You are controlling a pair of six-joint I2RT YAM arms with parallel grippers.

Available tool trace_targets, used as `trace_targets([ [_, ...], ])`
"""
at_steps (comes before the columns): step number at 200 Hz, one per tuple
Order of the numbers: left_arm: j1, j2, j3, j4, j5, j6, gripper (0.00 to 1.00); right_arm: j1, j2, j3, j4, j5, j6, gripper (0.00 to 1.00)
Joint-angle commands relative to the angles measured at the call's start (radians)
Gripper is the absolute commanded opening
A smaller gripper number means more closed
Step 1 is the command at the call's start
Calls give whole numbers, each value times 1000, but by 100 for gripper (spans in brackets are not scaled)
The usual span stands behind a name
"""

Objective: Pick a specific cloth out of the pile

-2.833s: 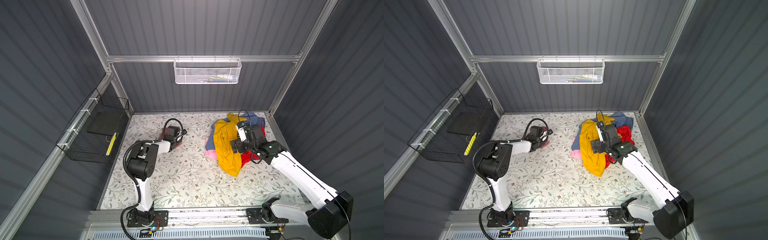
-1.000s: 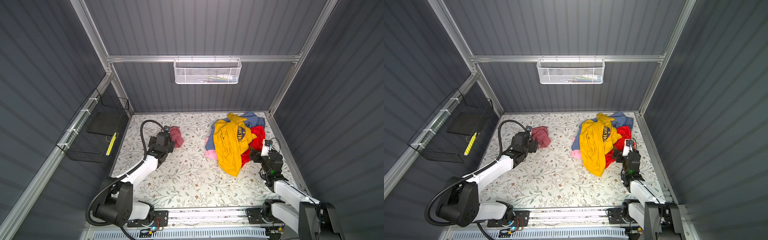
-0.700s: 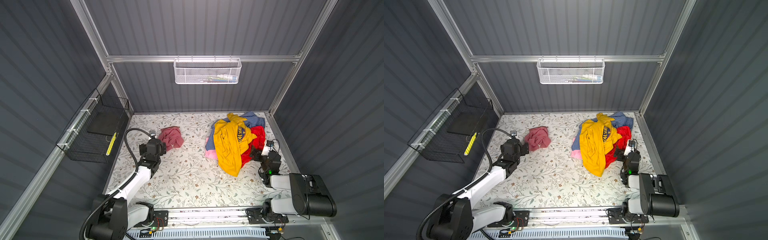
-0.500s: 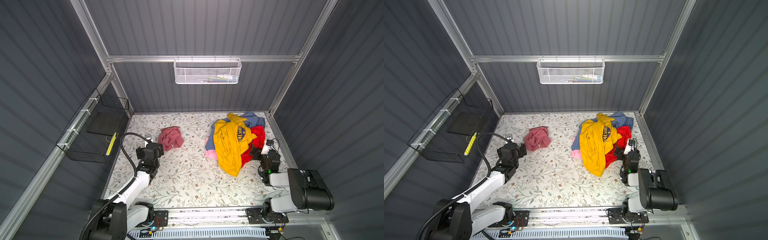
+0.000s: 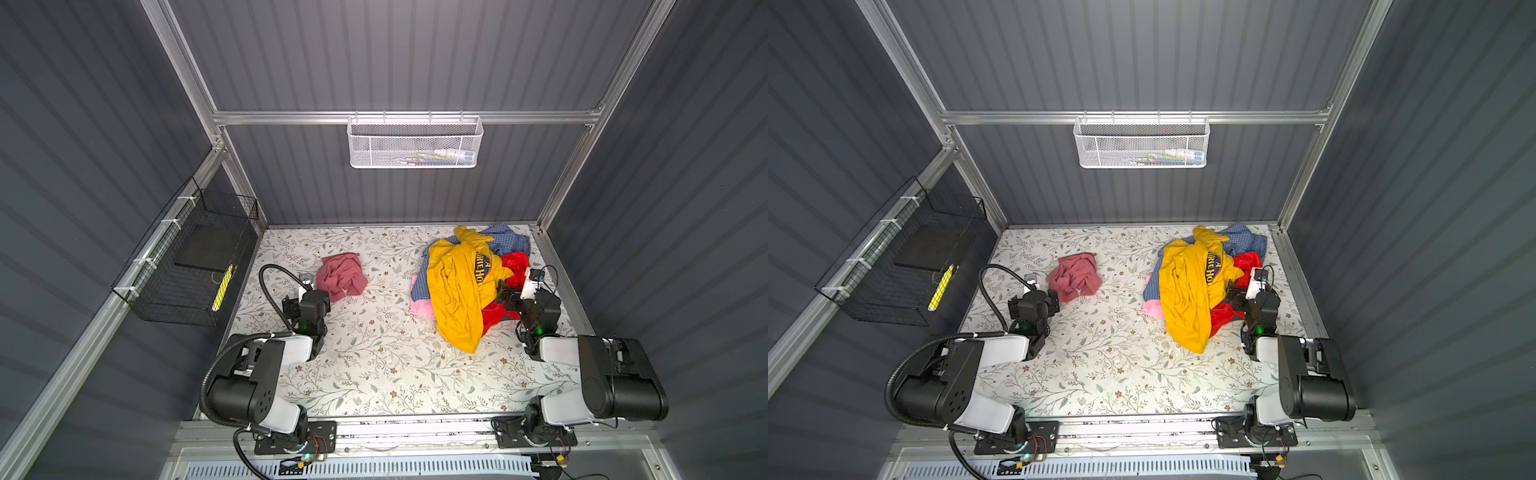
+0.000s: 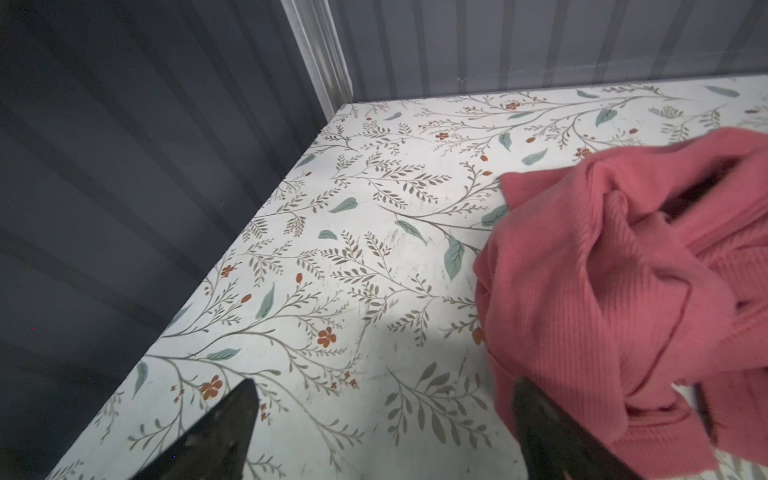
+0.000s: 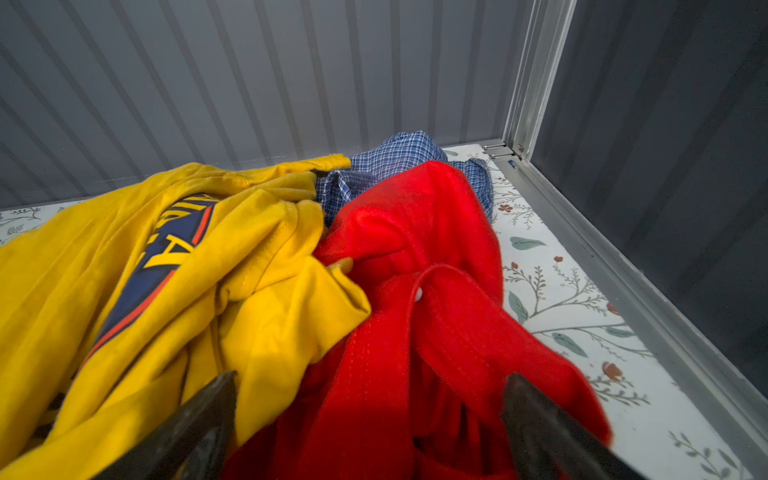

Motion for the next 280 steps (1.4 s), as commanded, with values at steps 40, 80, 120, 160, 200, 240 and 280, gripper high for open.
trace_targets([
  [40, 55, 196, -42, 369, 191, 59, 100, -2, 0, 5, -4, -11, -8, 99],
  [80, 93, 170, 30, 171, 275, 27, 100, -2, -1, 4, -4, -11, -8, 99],
  [120, 94, 176, 25, 194, 275, 29, 100, -2, 0, 5, -4, -10, -9, 99],
  [160, 95, 176, 25, 194, 274, 28, 100, -1, 0, 6, -4, -11, -8, 99],
  [200, 94, 176, 25, 193, 274, 28, 100, -1, -1, 5, -4, -10, -8, 99],
  [240, 95, 175, 22, 198, 273, 28, 100, -1, 0, 5, -3, -10, -8, 99],
  [280, 95, 178, 29, 190, 278, 28, 100, -2, 0, 5, -4, -10, -9, 99],
])
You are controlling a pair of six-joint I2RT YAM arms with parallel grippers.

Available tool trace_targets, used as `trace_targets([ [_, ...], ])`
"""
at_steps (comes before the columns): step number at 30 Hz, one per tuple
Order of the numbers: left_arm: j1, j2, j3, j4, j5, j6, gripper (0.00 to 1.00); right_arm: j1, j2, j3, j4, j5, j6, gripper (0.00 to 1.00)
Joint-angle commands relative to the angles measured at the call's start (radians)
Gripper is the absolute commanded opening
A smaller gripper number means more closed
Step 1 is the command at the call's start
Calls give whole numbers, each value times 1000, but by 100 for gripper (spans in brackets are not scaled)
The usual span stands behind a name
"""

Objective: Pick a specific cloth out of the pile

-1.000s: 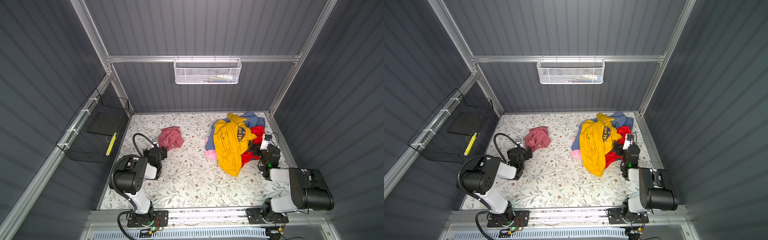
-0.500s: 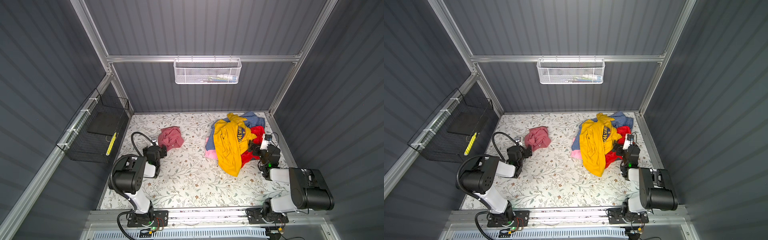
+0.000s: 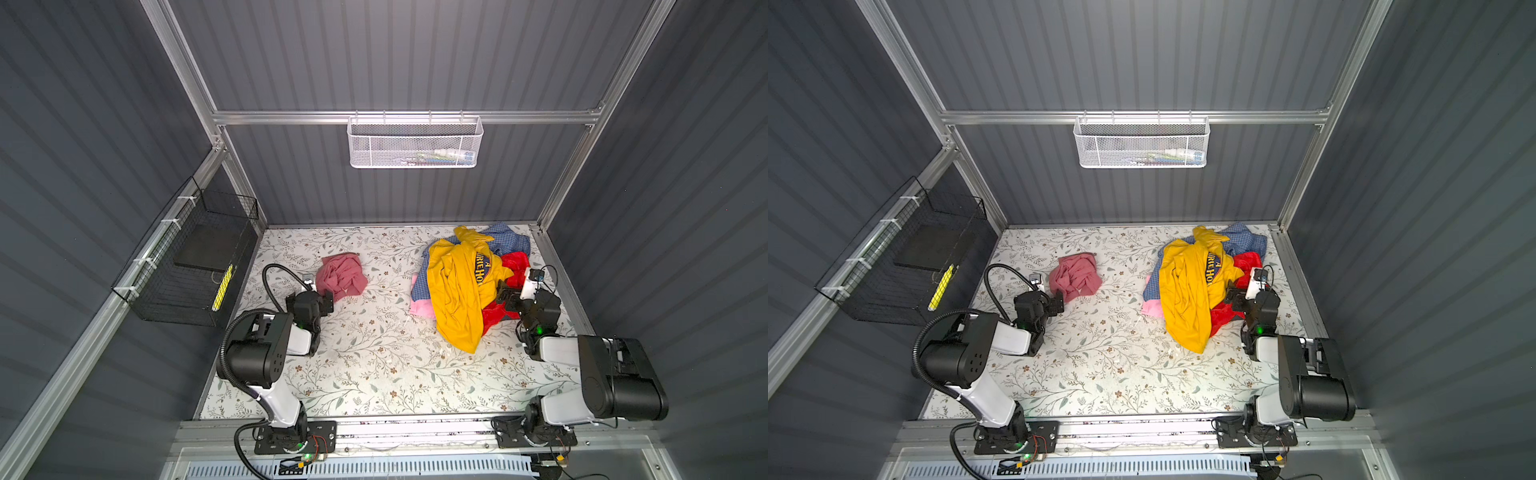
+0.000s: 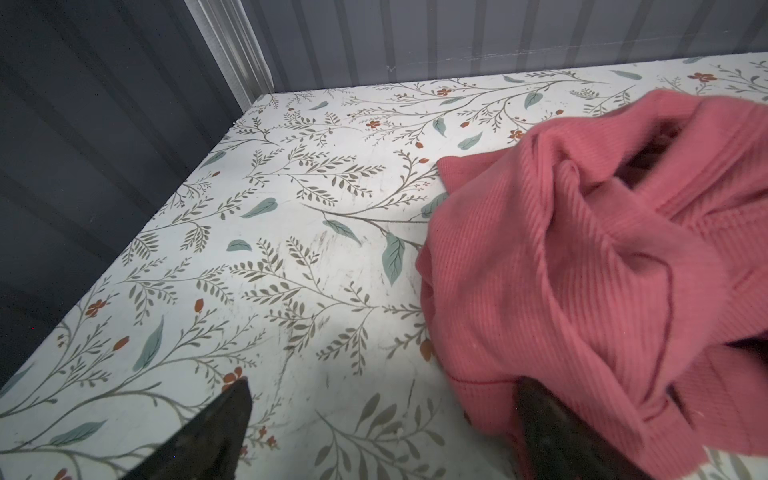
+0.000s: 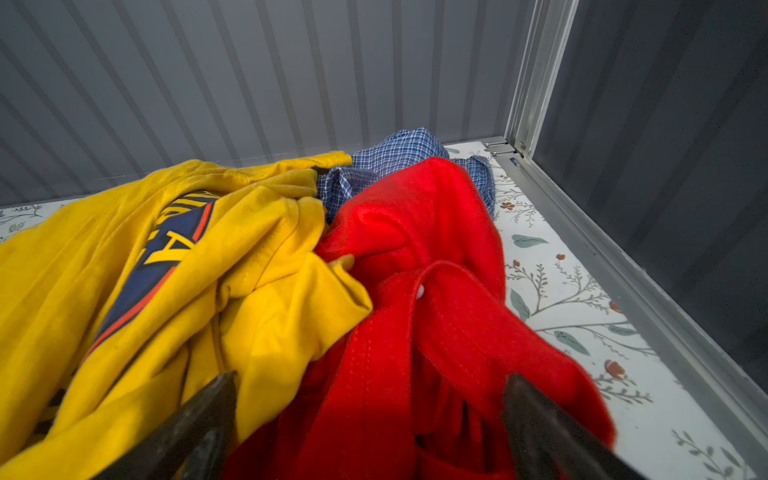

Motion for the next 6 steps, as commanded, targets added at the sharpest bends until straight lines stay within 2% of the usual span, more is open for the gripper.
trace_targets([
  [1, 5, 2, 20, -5, 15, -6, 100, -2, 0, 6, -2, -7, -8, 99],
  [6, 4, 0, 15, 3, 13, -4, 100, -2, -1, 5, -2, -9, -8, 99],
])
